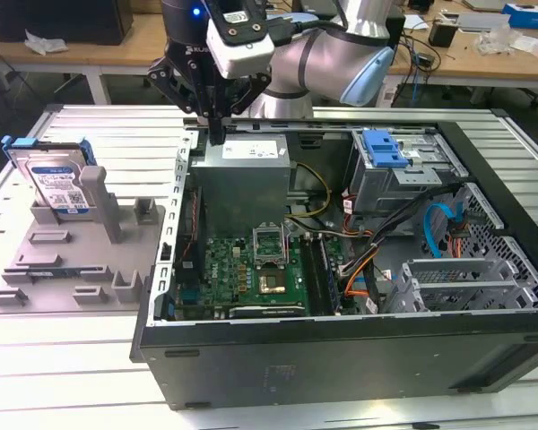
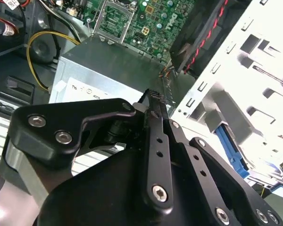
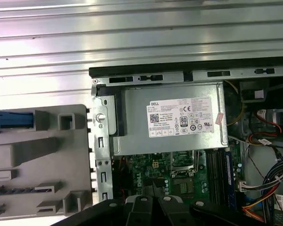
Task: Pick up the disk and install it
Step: 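Reach for the disk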
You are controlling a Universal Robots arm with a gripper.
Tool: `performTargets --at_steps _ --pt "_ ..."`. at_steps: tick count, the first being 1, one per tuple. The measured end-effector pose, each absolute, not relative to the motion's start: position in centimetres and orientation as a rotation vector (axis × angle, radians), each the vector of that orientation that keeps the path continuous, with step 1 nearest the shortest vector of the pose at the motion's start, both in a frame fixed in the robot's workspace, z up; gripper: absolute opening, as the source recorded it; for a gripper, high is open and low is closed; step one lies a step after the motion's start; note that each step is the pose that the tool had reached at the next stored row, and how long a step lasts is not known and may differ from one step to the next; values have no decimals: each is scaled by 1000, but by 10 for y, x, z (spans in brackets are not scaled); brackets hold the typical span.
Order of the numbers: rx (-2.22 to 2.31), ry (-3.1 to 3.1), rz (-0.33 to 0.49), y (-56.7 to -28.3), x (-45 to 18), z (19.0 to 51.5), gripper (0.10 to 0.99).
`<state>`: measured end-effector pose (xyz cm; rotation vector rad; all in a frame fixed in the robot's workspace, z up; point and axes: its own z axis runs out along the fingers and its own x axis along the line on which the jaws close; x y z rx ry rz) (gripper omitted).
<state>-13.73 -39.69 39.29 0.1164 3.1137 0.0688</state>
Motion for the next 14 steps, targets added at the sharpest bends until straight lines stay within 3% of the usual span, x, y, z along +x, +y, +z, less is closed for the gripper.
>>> performTargets --at_steps 14 --pt "116 3114 69 -382 -213 392 106"
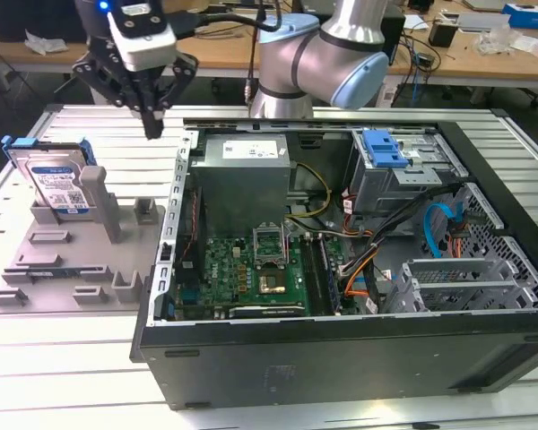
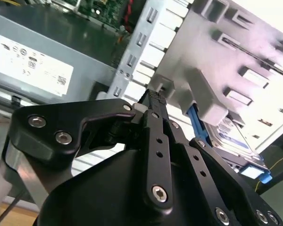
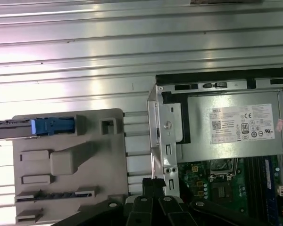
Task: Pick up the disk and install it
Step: 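Reach for the disk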
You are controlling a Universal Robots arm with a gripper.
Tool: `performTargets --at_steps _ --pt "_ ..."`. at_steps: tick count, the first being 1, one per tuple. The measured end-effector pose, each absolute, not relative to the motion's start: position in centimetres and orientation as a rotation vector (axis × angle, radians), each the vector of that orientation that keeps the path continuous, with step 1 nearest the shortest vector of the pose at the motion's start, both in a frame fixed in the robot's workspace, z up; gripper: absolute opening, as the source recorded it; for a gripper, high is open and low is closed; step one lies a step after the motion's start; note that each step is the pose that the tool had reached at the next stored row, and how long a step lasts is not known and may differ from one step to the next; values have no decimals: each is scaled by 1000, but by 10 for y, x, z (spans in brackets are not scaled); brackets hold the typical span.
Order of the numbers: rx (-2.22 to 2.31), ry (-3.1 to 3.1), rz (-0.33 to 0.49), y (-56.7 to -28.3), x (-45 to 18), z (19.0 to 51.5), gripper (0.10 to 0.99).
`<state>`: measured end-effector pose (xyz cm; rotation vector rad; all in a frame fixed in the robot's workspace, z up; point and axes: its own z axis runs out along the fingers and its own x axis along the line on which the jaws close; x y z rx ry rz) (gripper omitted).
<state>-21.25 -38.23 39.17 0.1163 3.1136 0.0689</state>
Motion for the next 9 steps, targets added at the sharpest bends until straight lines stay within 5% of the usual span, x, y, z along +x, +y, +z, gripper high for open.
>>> performTargets --at_steps 9 --pt "117 3114 69 -369 -268 391 106"
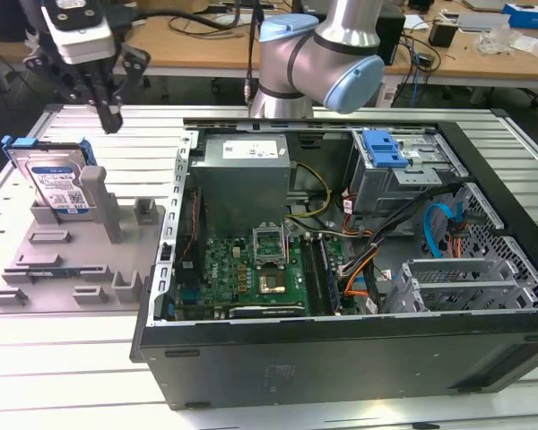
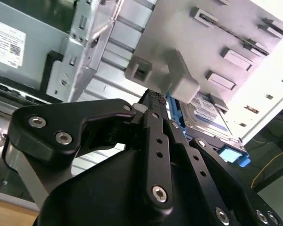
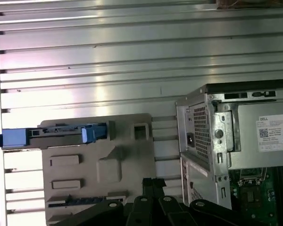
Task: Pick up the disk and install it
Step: 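Reach for the disk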
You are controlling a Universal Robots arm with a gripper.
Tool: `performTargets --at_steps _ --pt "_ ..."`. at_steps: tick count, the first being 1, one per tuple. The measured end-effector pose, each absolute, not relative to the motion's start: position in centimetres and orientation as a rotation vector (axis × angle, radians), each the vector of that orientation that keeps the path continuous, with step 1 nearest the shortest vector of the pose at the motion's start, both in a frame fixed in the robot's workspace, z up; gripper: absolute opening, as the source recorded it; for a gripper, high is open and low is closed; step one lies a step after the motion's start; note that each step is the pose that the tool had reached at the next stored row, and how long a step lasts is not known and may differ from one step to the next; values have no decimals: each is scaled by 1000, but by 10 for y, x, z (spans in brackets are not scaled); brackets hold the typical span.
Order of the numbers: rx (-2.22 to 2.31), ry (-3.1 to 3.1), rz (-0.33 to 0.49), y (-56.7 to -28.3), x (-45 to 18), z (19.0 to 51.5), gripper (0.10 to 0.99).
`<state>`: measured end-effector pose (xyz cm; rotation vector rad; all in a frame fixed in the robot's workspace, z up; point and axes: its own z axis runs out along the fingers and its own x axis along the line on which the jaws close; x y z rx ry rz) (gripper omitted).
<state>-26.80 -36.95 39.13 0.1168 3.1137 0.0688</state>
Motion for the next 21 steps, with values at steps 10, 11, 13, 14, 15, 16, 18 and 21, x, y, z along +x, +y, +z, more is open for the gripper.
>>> performTargets --at_steps 10,11,13,14,15,16,18,21 --pt "117 3114 69 -349 -316 391 106" --pt "117 3114 69 -347 -319 391 106" --pt "117 3114 69 -343 -327 391 106" --pt "117 3114 69 -341 -331 391 106" --pt "117 3114 69 -340 -334 391 106" --pt "117 3114 69 -336 -340 391 106" --pt "117 3114 69 -331 -350 391 106" --pt "117 3114 69 -329 -353 391 106"
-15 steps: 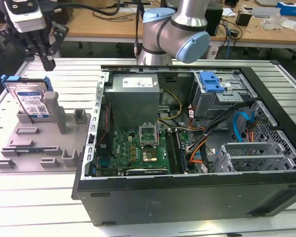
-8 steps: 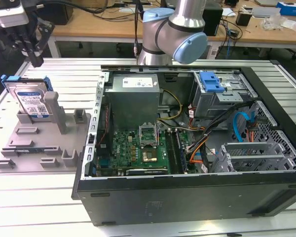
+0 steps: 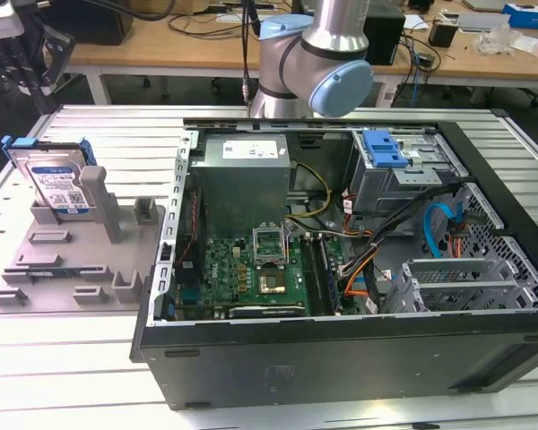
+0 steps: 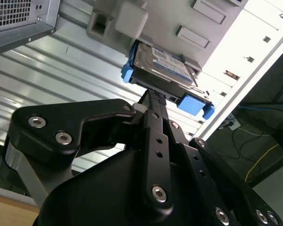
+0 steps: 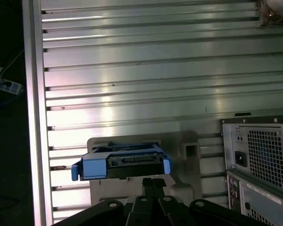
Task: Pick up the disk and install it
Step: 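Reach for the disk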
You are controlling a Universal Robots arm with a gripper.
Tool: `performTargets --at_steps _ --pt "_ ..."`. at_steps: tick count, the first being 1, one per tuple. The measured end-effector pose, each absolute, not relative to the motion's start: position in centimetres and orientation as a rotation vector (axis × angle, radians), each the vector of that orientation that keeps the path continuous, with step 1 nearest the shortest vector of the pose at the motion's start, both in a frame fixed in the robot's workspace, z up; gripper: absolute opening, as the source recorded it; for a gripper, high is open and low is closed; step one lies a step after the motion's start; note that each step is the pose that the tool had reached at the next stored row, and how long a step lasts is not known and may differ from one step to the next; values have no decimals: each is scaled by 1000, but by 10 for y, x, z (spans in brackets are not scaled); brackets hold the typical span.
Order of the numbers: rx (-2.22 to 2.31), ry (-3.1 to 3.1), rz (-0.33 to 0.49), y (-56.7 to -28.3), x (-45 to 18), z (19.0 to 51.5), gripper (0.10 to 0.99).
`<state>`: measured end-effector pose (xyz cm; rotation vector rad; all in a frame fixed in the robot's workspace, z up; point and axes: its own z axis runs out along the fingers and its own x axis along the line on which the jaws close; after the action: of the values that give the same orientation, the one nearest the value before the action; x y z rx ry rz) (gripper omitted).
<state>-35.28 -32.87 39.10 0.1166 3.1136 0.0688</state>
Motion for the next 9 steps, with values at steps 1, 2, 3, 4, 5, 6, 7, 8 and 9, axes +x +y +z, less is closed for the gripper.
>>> performTargets --at_steps 1,2,3,4,5,6,7,8,9 --pt "117 3114 69 -329 -353 391 106" --pt "117 3114 69 -329 -353 391 106" --pt "117 3114 69 -328 -353 391 106" --pt "117 3114 69 -328 -353 391 106" --pt "117 3114 69 -328 -353 391 106" --pt "117 3114 69 -328 -353 391 106" --pt "117 3114 69 -328 -354 391 106" --pt "117 3114 69 -328 -354 391 106" --pt "117 3114 69 -328 -354 391 106"
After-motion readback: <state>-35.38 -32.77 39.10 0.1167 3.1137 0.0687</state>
